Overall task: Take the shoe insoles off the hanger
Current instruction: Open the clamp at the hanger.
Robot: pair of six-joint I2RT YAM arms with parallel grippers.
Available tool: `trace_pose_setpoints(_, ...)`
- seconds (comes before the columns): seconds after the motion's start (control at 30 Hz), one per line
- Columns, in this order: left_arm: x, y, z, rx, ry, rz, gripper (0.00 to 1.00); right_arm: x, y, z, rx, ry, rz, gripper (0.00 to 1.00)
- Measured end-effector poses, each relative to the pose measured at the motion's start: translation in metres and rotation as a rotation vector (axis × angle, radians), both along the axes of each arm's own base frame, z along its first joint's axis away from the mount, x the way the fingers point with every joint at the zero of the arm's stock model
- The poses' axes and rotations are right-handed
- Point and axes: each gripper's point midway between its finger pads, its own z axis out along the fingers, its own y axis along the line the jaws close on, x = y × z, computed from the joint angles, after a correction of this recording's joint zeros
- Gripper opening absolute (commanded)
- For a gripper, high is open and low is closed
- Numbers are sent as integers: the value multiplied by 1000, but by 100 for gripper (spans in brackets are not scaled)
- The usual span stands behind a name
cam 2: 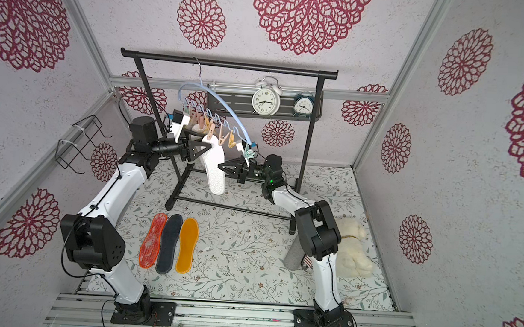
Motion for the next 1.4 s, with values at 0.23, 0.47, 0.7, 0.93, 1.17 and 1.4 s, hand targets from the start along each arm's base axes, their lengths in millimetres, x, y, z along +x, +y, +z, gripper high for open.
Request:
trace_pose_setpoints(0.23, 4, -4, 18, -23, -27, -7, 68, 3, 3, -10, -24, 36, 7, 0)
trace_pose_setpoints(0.47, 15, -14, 18, -27, -39, -7, 64, 6, 5, -16, -40, 58, 13, 0)
trace_pose_setpoints(0.7, 29, -16, 14, -35, -32, 8, 57, 7, 6, -14, -46, 65, 19, 0)
trace_pose_setpoints(0.93, 33, -17, 18, -63, -37, -1, 42, 7, 6, -14, -48, 68, 18, 0)
trace_pose_setpoints(1.17, 32, -18, 26, -87, -41, -12, 14, 8, 6, -15, -48, 69, 18, 0)
trace_pose_setpoints(1.4, 35, -17, 27, -95, -35, 3, 0, 9, 7, -20, -55, 80, 19, 0)
